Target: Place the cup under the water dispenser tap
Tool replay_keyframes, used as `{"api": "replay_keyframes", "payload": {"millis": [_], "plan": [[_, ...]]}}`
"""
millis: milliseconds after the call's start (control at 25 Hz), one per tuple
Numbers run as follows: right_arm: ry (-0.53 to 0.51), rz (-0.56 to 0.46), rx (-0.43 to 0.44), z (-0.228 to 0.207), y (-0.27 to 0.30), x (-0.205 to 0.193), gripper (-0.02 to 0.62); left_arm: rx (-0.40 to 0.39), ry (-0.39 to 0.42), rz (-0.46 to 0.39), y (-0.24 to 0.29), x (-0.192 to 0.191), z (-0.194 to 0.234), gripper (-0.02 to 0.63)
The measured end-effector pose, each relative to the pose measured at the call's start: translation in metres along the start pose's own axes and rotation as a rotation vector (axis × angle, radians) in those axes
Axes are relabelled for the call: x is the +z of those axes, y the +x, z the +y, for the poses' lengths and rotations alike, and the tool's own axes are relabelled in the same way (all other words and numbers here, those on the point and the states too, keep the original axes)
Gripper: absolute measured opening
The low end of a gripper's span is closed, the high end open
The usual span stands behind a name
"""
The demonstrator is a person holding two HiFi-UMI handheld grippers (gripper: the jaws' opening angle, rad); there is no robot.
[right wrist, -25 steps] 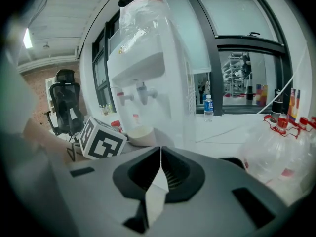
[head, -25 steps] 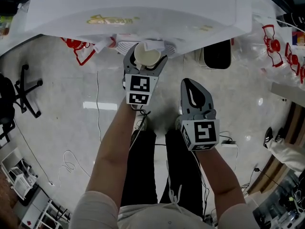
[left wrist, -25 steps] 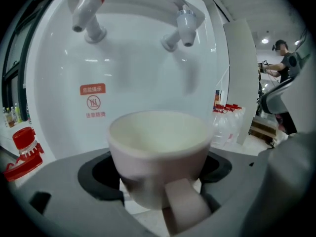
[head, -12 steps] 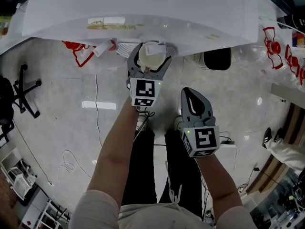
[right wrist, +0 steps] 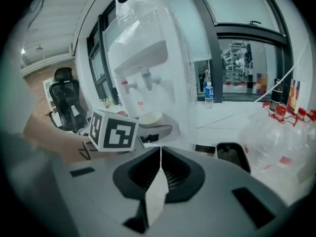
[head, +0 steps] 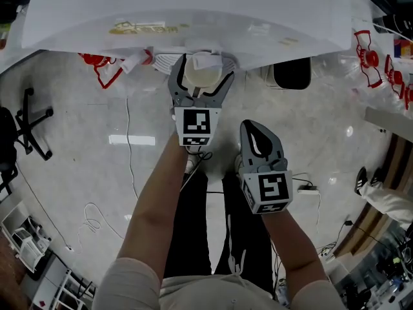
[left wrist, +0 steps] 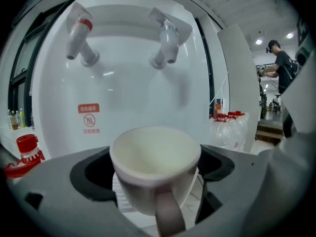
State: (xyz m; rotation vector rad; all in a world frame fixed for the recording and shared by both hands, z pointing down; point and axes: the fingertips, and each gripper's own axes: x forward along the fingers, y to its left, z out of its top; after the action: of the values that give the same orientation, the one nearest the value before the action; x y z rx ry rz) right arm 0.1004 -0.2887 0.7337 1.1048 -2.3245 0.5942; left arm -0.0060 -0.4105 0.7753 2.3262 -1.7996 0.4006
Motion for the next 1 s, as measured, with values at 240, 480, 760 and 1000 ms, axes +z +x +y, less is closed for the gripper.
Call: {"api": "replay_keyframes", "payload": {"millis": [240, 480, 760, 1000], "plan": [[0.024, 0.048, -0.006, 0.015, -0.012, -0.019, 0.029, -0.002, -0.055, -0.008, -0.021, 0.007, 0.003, 0.489], [0.046, 0.101, 0.002, 0.044, -0.034, -0.028, 0.029, -0.03, -0.09, 0.002, -0.057, 0.014, -0.006, 0.494], [0.057, 0.043, -0.011, 0.067, -0.072, 0.01, 0.029, -0.069, -0.099, 0.062, -0.116, 0.049, -0.021, 0.492], [0.086, 0.014, -0.033, 0.076, -0.109, 0.044, 0.029, -0.121, -0.151, 0.08, -0.177, 0.098, -0.033, 0.48]]}}
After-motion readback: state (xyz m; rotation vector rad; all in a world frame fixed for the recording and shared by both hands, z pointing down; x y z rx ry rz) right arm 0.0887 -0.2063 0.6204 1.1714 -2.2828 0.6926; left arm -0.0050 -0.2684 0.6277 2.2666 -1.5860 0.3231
